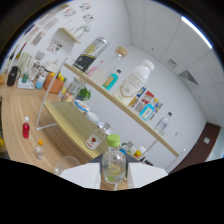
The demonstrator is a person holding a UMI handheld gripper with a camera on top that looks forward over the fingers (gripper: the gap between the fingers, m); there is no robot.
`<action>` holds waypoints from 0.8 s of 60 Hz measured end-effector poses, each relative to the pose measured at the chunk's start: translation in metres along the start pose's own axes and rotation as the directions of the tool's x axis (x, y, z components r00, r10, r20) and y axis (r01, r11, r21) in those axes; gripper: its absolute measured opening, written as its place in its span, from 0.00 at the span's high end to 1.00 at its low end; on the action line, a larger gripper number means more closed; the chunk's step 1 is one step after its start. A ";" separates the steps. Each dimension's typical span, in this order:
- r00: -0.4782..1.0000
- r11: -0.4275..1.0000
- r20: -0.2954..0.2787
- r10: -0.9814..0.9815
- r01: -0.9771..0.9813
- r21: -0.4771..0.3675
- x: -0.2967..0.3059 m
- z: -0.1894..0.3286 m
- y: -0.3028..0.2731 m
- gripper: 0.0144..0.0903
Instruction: Make me a cup of Vodka Sunrise.
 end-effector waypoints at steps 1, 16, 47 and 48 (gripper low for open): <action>0.999 0.999 0.002 0.045 -0.045 0.001 0.001 0.000 0.004 0.72; 0.844 0.842 0.033 0.535 -0.529 -0.107 -0.028 0.029 0.096 0.72; 0.761 0.721 0.027 0.648 -0.602 -0.344 -0.091 0.050 0.196 0.71; 0.762 0.722 0.027 0.647 -0.601 -0.344 -0.092 0.049 0.196 0.71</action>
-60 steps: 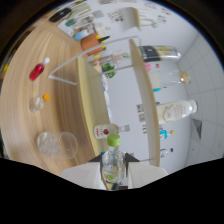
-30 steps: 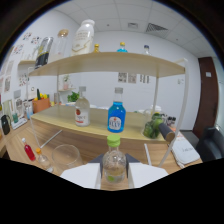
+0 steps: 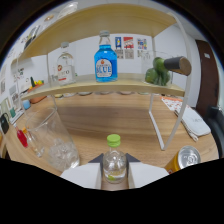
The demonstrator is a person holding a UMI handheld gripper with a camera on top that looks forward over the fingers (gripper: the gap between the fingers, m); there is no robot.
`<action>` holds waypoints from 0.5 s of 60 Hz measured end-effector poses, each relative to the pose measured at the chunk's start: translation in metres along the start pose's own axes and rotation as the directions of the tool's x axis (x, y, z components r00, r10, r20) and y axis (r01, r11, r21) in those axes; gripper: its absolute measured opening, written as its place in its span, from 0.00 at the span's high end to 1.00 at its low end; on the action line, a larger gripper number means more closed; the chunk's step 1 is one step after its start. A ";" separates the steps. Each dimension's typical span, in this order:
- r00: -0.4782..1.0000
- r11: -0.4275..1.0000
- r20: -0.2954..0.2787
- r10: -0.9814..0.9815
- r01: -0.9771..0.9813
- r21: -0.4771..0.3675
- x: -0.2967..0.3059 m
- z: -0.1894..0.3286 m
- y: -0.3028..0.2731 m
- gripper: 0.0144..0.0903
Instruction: Make me a cup of Vodka Sunrise.
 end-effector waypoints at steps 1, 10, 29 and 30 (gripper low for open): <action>1.000 1.000 -0.002 -0.002 0.002 0.000 0.000 0.000 0.000 0.71; 1.000 1.000 -0.027 0.009 -0.009 -0.004 0.003 -0.005 0.004 0.70; 0.994 0.998 -0.109 0.033 -0.039 -0.058 0.009 -0.036 -0.002 0.05; 0.993 0.998 -0.116 0.030 -0.037 -0.057 0.009 -0.040 -0.005 0.06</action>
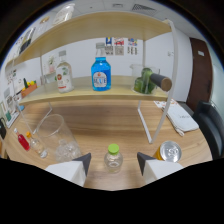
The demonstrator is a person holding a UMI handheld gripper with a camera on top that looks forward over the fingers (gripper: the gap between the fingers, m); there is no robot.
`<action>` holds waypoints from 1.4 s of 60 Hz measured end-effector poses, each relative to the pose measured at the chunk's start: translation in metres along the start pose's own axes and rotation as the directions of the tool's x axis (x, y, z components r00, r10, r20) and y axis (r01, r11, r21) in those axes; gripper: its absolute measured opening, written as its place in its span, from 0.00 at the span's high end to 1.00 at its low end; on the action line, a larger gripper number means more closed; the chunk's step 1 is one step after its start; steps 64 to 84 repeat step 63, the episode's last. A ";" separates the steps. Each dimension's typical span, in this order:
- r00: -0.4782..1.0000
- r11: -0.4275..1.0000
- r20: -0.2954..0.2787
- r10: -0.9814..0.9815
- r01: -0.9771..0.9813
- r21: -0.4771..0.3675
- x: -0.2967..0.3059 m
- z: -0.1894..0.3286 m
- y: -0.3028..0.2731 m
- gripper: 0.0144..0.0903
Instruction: Make me a cup of Vodka Sunrise.
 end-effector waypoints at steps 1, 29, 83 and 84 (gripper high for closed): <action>1.000 1.000 -0.006 -0.002 0.002 0.000 -0.001 -0.006 -0.004 0.06; 0.998 0.999 -0.060 -0.015 0.013 -0.039 -0.091 -0.136 -0.022 0.06; 0.998 0.999 -0.065 -0.007 0.004 -0.054 -0.153 -0.155 -0.015 0.06; 0.998 0.999 -0.065 -0.007 0.004 -0.054 -0.153 -0.155 -0.015 0.06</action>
